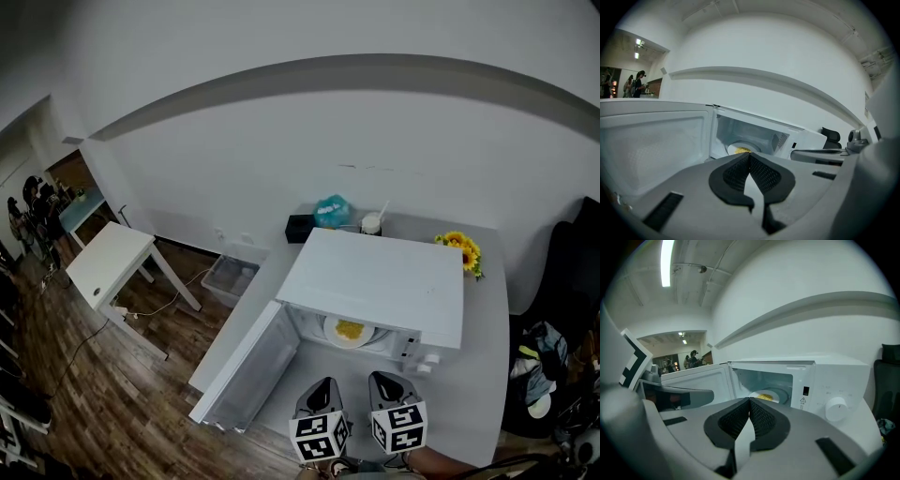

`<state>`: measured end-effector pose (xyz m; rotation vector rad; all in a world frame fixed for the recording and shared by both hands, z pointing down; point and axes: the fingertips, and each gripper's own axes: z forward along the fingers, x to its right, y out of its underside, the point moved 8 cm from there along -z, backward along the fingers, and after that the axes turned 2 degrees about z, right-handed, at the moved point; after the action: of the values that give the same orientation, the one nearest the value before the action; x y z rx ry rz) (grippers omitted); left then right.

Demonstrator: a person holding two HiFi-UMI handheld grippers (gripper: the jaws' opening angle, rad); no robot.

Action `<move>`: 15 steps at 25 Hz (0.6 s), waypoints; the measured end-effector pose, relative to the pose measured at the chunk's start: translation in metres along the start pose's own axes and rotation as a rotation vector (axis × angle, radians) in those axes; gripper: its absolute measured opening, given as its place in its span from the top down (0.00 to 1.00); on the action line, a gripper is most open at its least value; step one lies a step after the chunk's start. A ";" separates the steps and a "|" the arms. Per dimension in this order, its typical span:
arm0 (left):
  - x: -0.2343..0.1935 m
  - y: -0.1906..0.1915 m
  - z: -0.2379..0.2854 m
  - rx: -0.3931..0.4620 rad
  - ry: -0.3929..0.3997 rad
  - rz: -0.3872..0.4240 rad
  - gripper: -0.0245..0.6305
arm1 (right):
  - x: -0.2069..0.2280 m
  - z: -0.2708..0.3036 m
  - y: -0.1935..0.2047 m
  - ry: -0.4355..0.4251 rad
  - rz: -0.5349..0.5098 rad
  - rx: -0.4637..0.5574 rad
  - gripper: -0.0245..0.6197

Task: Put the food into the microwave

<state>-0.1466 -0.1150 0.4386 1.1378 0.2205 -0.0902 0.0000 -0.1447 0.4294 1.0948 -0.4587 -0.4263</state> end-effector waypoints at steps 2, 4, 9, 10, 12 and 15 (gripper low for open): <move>0.003 -0.001 -0.002 0.006 0.006 0.002 0.96 | 0.000 -0.004 0.002 -0.005 0.005 0.000 0.94; 0.006 -0.006 -0.002 0.019 0.015 0.008 0.96 | 0.002 -0.006 0.000 -0.007 0.004 0.007 0.94; 0.014 -0.012 -0.005 0.038 0.026 0.027 0.96 | 0.005 -0.008 0.000 -0.004 0.007 0.013 0.94; 0.015 -0.012 -0.005 0.038 0.028 0.029 0.96 | 0.005 -0.009 0.001 -0.004 0.007 0.013 0.94; 0.017 -0.012 -0.005 0.034 0.031 0.033 0.96 | 0.006 -0.011 0.001 -0.002 0.010 0.014 0.94; 0.020 -0.012 -0.004 0.027 0.037 0.042 0.96 | 0.006 -0.012 0.002 -0.001 0.023 0.016 0.94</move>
<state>-0.1302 -0.1153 0.4222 1.1706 0.2286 -0.0347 0.0121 -0.1384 0.4271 1.1039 -0.4759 -0.4038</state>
